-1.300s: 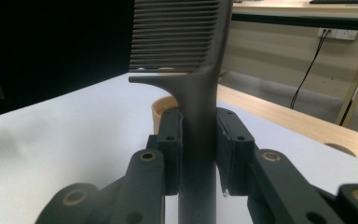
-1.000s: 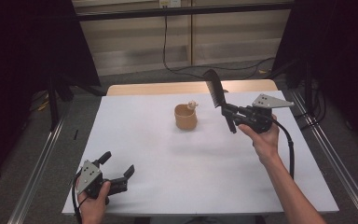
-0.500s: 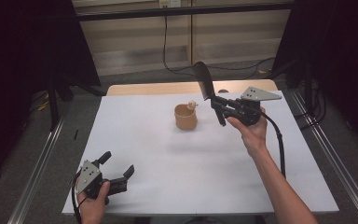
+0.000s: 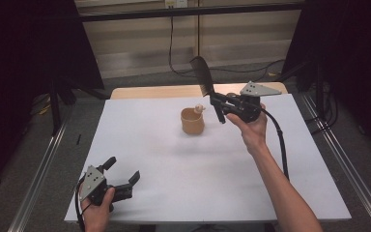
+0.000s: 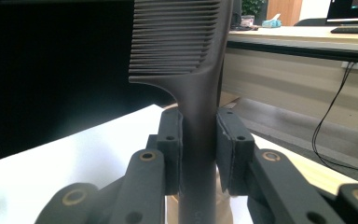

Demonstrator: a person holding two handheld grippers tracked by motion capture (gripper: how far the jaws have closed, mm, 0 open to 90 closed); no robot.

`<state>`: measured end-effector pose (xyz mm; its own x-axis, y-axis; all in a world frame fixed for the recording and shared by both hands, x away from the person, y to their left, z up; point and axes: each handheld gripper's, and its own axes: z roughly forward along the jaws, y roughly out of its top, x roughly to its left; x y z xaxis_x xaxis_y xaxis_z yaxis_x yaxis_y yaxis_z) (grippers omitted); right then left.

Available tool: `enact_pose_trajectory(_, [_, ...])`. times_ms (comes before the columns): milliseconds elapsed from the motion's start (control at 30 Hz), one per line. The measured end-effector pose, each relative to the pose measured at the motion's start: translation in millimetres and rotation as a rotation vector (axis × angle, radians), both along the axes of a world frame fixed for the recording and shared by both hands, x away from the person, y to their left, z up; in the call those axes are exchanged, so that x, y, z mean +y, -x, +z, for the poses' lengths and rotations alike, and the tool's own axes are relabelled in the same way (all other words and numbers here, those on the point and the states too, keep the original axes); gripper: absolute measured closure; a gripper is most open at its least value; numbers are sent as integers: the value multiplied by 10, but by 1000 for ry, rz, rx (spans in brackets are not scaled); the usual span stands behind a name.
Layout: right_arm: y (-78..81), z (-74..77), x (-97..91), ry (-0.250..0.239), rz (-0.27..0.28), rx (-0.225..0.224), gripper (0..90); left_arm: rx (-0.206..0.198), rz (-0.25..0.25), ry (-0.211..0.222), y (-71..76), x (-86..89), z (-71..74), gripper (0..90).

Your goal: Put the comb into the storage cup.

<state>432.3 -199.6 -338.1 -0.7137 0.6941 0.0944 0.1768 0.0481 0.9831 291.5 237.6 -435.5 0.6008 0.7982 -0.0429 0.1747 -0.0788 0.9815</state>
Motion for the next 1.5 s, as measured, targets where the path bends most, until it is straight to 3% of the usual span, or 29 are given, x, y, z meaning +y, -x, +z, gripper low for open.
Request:
enact_pose_trajectory(500, [-210, 2, 241, -8, 18, -7, 733, -7, 2, -4, -1, 13, 3, 20])
enact_pose_trajectory(700, [-314, -79, 320, -7, 15, 8, 733, -5, -1, -6, -1, 13, 3, 20])
enact_pose_trajectory(1133, [-428, -171, 391, -43, 16, 24, 733, -1, -3, -3, -4, 9, -2, 19])
enact_pose_trajectory(1500, [-552, -254, 432, -26, 4, 41, 733, 1, -1, 0, -8, 4, -7, 20])
